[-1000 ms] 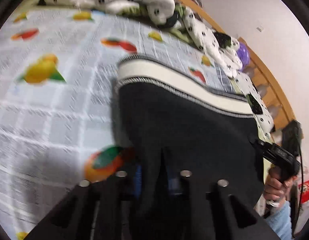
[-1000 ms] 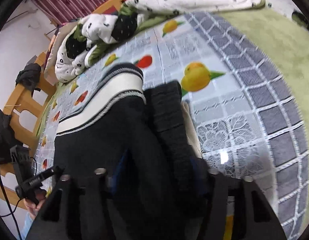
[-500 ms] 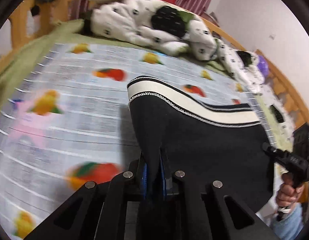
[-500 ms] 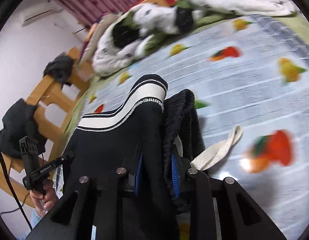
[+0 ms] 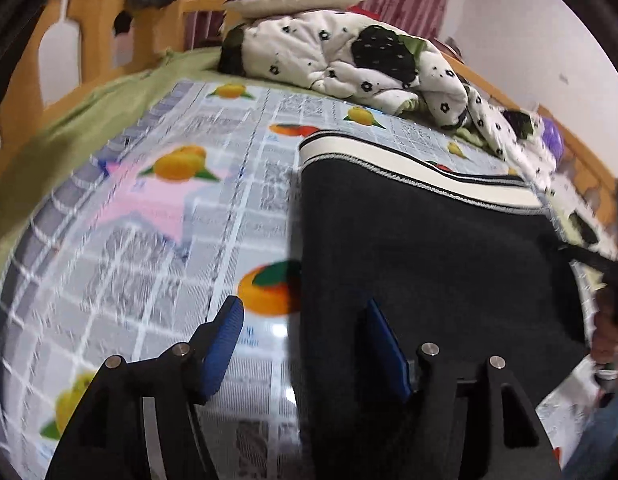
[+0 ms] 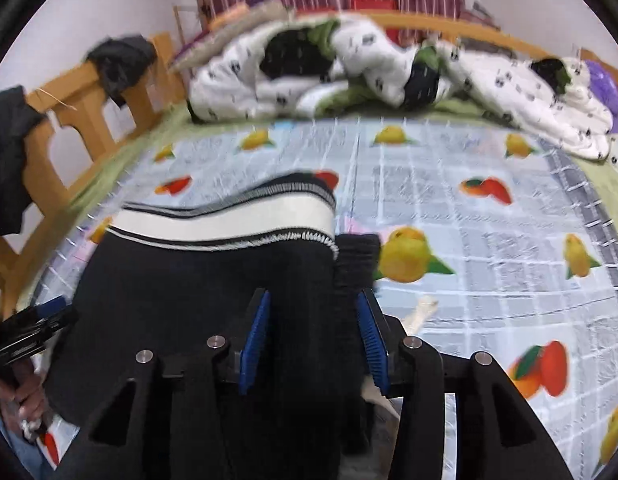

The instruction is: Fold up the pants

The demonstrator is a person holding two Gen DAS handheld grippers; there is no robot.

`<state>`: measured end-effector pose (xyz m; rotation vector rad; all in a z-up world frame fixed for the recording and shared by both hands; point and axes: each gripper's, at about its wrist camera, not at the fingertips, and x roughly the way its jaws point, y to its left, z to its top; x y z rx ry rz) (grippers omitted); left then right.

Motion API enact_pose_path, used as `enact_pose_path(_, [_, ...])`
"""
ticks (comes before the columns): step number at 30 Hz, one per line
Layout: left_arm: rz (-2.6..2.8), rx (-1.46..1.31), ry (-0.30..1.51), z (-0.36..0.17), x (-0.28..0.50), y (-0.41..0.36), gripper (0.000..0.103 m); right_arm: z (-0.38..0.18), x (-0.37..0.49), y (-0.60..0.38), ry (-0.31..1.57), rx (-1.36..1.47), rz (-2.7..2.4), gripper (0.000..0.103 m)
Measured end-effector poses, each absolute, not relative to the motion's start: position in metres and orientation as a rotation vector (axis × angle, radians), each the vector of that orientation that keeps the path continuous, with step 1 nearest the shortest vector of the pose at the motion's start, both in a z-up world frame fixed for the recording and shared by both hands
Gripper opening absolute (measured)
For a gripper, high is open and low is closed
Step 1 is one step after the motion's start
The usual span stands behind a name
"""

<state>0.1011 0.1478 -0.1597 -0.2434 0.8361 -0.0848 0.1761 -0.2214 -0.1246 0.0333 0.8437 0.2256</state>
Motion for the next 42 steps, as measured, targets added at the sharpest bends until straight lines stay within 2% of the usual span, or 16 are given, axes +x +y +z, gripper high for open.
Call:
enact_pose_path(1, [-0.083,-0.253,0.843,-0.161,0.1,0.15,0.062,-0.132,0.185,-0.218,0.88,0.041,0.232,0.032])
enact_pose_path(2, [-0.078,-0.256,0.848,-0.162,0.098,0.152,0.062,-0.136,0.19,-0.215,0.897,0.035,0.245,0.018])
enact_pose_path(3, [-0.068,-0.251,0.851,-0.161,0.097,0.156,0.062,-0.133,0.189,-0.212,0.882,0.014,0.251,0.009])
enact_pose_path(7, [-0.071,-0.246,0.828,-0.155,0.088,0.166,0.062,-0.101,0.169,-0.252,0.777,0.221,0.35,0.009])
enact_pose_path(9, [-0.087,-0.258,0.81,-0.149,0.089,0.166,0.062,-0.113,0.168,-0.25,0.781,0.133,0.28,0.009])
enact_pose_path(10, [-0.092,-0.264,0.806,-0.146,0.09,0.165,0.062,-0.13,0.175,-0.249,0.842,0.097,0.247,0.009])
enact_pose_path(12, [-0.109,-0.252,0.809,-0.138,0.099,0.158,0.062,-0.145,0.179,-0.251,0.853,0.086,0.232,0.018])
enact_pose_path(14, [-0.127,-0.219,0.795,-0.128,0.105,0.149,0.062,-0.13,0.176,-0.255,0.843,0.068,0.217,0.028])
enact_pose_path(18, [-0.181,-0.156,0.75,-0.103,0.137,0.118,0.062,-0.091,0.169,-0.249,0.742,0.075,0.189,0.028])
enact_pose_path(22, [-0.207,-0.089,0.732,-0.094,0.181,0.083,0.062,-0.08,0.189,-0.218,0.73,0.017,0.255,0.028])
enact_pose_path(27, [-0.179,-0.058,0.815,-0.126,0.242,0.06,0.062,-0.122,0.239,-0.198,0.819,-0.074,0.197,0.029])
enact_pose_path(30, [-0.108,-0.002,0.848,-0.157,0.257,0.054,0.064,-0.139,0.247,-0.2,0.792,-0.103,0.191,0.028])
enact_pose_path(36, [-0.138,-0.075,0.814,-0.165,0.256,0.062,0.065,-0.145,0.257,-0.199,0.805,-0.108,0.212,0.028])
enact_pose_path(42, [-0.105,-0.021,0.799,-0.166,0.256,0.052,0.067,-0.149,0.252,-0.203,0.764,-0.071,0.225,0.028])
